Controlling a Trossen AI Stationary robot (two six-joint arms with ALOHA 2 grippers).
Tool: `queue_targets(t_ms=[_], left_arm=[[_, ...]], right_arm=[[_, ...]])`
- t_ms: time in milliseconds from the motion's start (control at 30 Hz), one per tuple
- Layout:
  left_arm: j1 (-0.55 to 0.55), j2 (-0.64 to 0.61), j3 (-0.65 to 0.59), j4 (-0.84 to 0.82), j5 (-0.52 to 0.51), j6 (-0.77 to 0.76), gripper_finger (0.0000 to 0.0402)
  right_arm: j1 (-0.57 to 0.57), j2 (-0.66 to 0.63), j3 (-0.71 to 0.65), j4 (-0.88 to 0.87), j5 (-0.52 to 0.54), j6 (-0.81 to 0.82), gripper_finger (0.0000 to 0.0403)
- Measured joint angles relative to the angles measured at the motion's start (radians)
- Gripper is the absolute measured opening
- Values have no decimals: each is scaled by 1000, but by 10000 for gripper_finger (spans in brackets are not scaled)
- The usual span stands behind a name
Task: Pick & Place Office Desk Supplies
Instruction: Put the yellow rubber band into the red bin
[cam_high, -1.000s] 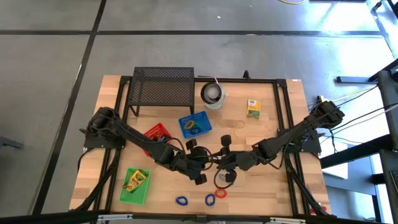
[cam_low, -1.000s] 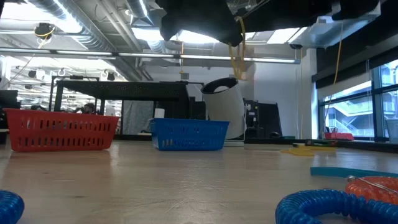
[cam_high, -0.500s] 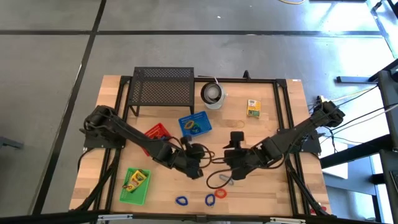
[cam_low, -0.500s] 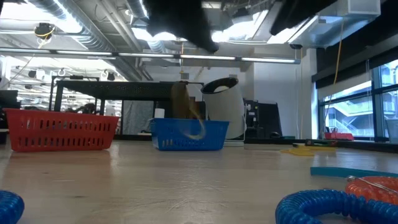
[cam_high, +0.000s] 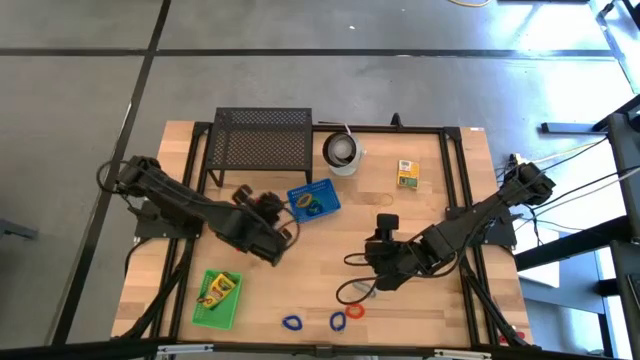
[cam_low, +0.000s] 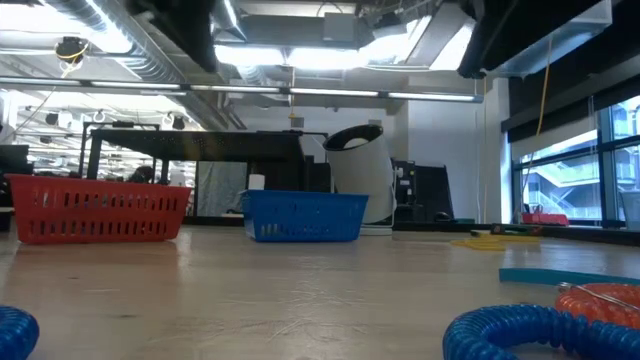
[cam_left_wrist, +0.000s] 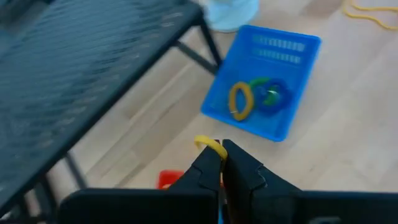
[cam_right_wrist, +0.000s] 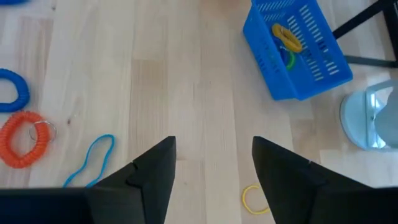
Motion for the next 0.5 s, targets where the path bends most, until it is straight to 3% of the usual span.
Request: queue_targets(t_ms=[167, 333, 500], left_arm=[[-35, -28, 0, -130, -11, -151, 5], [-83, -13, 0, -215, 62, -260, 2], [-128, 18, 0, -248, 70, -329, 5]], right_arm=[[0, 0, -16, 2, 1, 28, 207], [0, 0, -34, 3, 19, 51, 205], [0, 0, -52, 4, 31, 52, 205]])
